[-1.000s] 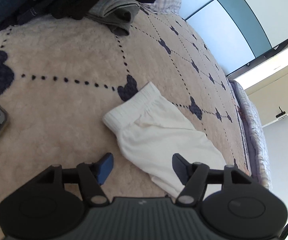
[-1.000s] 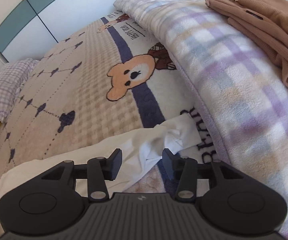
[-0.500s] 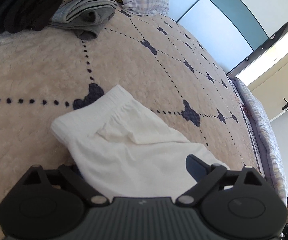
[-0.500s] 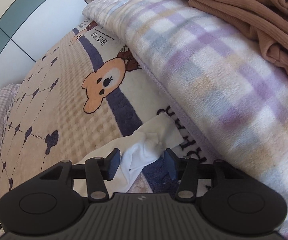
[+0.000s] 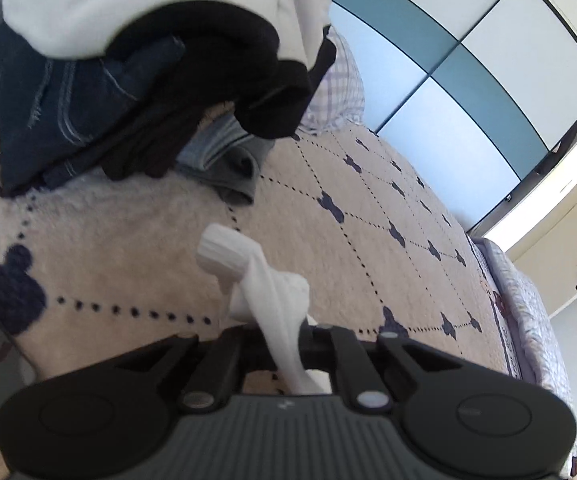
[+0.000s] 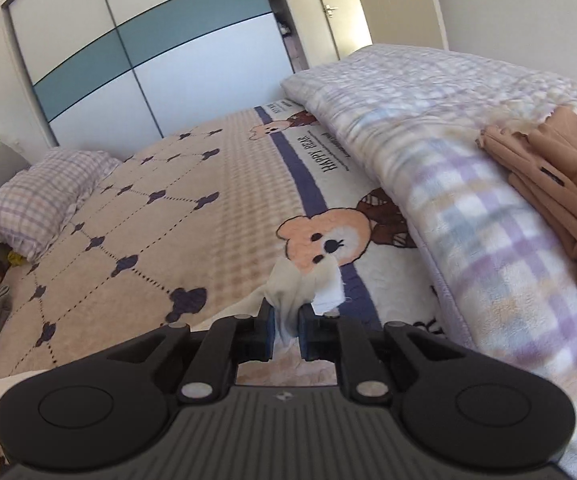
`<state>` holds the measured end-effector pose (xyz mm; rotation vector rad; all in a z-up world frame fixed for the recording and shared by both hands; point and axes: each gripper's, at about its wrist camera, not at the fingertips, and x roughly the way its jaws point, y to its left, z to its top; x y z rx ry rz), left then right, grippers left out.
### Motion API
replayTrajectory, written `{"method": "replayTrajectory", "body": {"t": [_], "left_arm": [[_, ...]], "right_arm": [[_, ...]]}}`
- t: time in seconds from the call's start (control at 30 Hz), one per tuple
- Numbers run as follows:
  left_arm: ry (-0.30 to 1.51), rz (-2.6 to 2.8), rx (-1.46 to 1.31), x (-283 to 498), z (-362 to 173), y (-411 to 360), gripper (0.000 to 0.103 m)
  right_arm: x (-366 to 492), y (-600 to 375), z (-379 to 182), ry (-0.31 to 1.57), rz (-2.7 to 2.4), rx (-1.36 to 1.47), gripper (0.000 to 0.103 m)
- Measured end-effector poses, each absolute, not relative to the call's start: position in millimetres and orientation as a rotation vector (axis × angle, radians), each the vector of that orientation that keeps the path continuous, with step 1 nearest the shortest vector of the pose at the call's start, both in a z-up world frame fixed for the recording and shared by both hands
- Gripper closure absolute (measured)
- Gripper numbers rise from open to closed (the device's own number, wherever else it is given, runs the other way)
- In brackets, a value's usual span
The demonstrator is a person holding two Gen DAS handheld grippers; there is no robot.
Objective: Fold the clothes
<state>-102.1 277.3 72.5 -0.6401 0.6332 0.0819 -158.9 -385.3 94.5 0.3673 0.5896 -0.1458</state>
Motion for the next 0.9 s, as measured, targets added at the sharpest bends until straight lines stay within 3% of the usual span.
{"method": "replayTrajectory", "body": {"t": [0.2, 0.3, 0.57, 0.77, 0.9], "left_arm": [[0.865, 0.135, -0.604, -105.8, 31.9, 283.1, 0.097], [0.856, 0.136, -0.577, -111.3, 37.3, 285.3, 0.092], [0.851, 0.205, -0.551, -120.2, 52.8, 293.3, 0.063], [0.686, 0.258, -0.469, -136.4, 98.2, 294.5, 0.053], [0.689, 0.118, -0.410, -119.7, 102.9, 267.1, 0.051]], "right_arm": [[-130.6, -378.8, 52.1, 0.843, -0.151, 0.305, 0.090], [-138.5, -380.1, 53.8, 0.843, -0.156, 0.284, 0.088], [-144.4, -378.7, 59.5, 0.867, -0.167, 0.083, 0.088], [-148.2, -378.3, 70.7, 0.810, -0.119, 0.090, 0.088], [-137.6, -352.1, 78.3, 0.768, -0.012, 0.052, 0.077]]}}
